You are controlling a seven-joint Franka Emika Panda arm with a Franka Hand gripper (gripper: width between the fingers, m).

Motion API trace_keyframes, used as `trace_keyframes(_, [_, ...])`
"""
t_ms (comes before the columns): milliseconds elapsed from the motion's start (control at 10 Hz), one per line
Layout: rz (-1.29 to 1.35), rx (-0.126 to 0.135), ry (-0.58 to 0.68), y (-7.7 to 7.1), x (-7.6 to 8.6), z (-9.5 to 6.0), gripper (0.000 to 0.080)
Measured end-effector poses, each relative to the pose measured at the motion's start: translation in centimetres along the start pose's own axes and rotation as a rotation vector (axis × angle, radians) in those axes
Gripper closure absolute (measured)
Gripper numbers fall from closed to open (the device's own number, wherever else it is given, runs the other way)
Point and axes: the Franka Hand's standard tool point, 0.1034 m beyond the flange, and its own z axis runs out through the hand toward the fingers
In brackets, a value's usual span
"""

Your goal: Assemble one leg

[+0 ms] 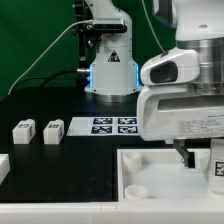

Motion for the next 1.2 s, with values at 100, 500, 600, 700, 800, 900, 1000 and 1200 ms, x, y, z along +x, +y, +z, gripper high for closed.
trace_keyframes(100, [0.008,0.0,0.0,-0.04,-0.02,0.01,0.0238])
trace_keyframes(500, [0.324,0.001,-0.002,0.08,-0.04,0.05,0.0506])
trace_keyframes(600, [0.417,0.002,-0.003,0.1,-0.05,0.07,0.0506])
trace_keyframes(700, [0.531,0.002,-0.005,0.11,-0.08,0.08,0.0506])
trace_keyframes(800, [0.672,0.0,-0.005,0.08,-0.14,0.1,0.0506])
trace_keyframes(900, [0.855,0.007,-0.003,0.21,-0.12,0.13,0.0506])
trace_keyframes(1000, [1.0,0.028,-0.008,0.41,-0.14,0.17,0.0506])
trace_keyframes(1200, [1.329,0.111,-0.016,0.95,-0.44,0.18,0.0506])
